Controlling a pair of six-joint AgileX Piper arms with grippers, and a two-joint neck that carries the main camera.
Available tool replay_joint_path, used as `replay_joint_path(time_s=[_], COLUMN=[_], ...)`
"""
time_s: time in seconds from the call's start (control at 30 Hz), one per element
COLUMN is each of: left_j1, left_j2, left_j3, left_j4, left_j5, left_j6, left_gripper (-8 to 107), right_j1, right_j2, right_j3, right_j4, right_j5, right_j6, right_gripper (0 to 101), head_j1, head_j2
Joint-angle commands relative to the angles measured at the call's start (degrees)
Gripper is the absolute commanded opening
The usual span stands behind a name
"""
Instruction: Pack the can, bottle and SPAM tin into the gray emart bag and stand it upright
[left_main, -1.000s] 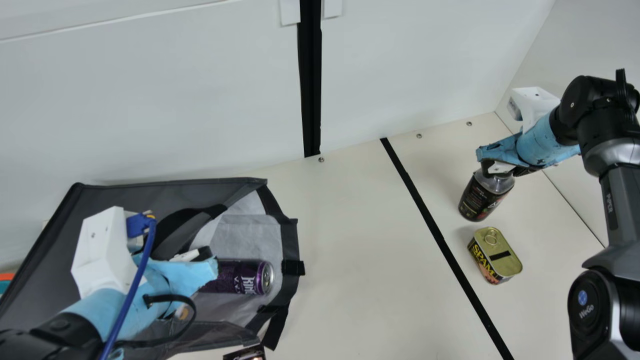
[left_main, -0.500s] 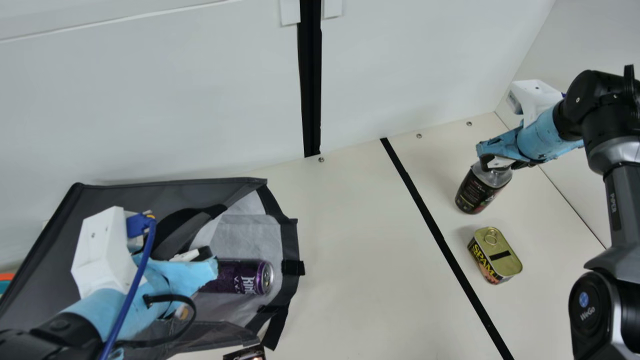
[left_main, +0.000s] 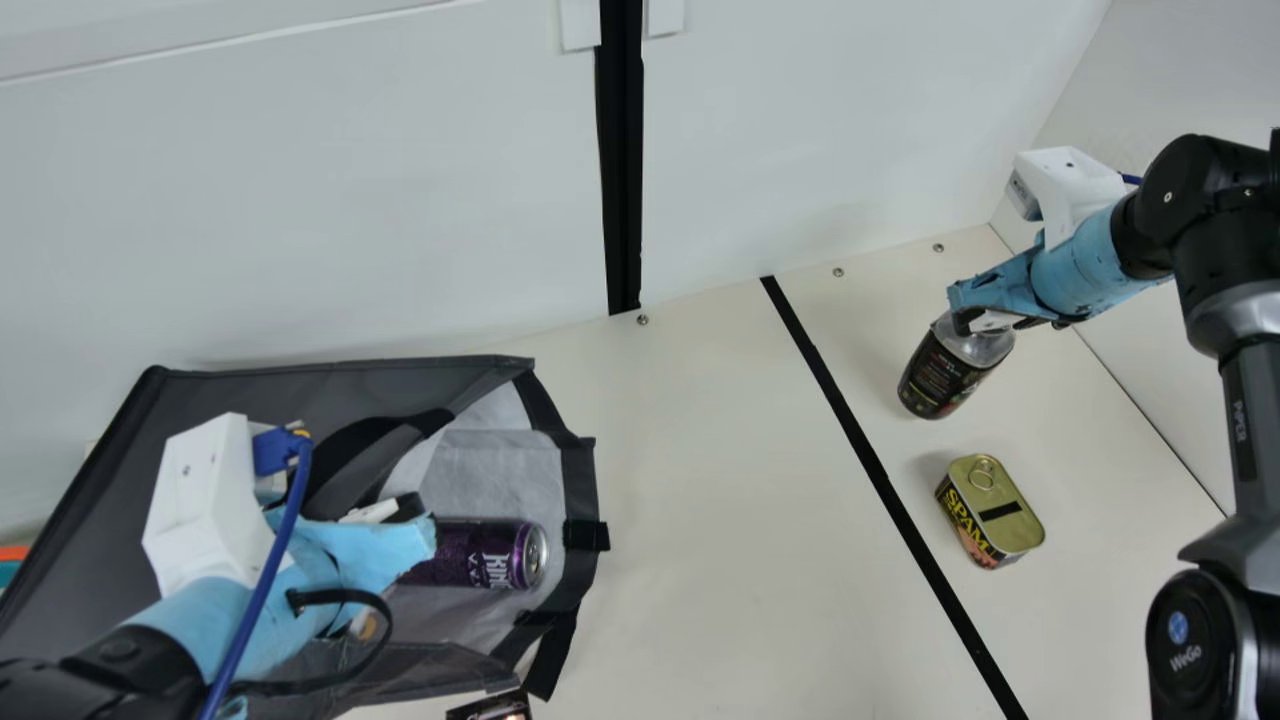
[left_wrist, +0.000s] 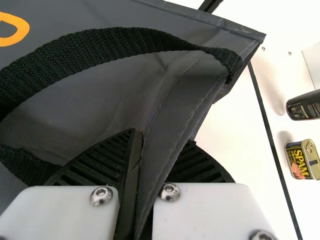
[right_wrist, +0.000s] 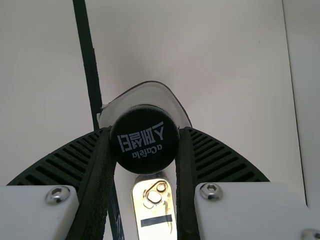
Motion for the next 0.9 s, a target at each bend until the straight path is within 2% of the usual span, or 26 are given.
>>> replay_joint_path(time_s=[0.0,0.57,0.87], left_j1=[0.0,0.0,0.0], left_j2=[0.0,0.0,0.0], left_j3=[0.0,0.0,0.0], left_j4=[0.0,0.0,0.0], left_j5=[0.0,0.0,0.0], left_j6=[0.0,0.0,0.0], left_gripper=[-8,-8,-8], right_j1=[0.3,4.5,5.8], right_j2=[-0.6,-7.8,-10.8], right_j3=[0.5,6.6,10.9], right_j4=[0.3,1.9,5.6], right_j5=[0.0,0.0,0.0], right_j6=[-0.7,-5.3,-11.6], right_gripper=[0,0,0], head_j1=[-1.3,-1.3,-1.3], head_j2=[0.0,0.0,0.0])
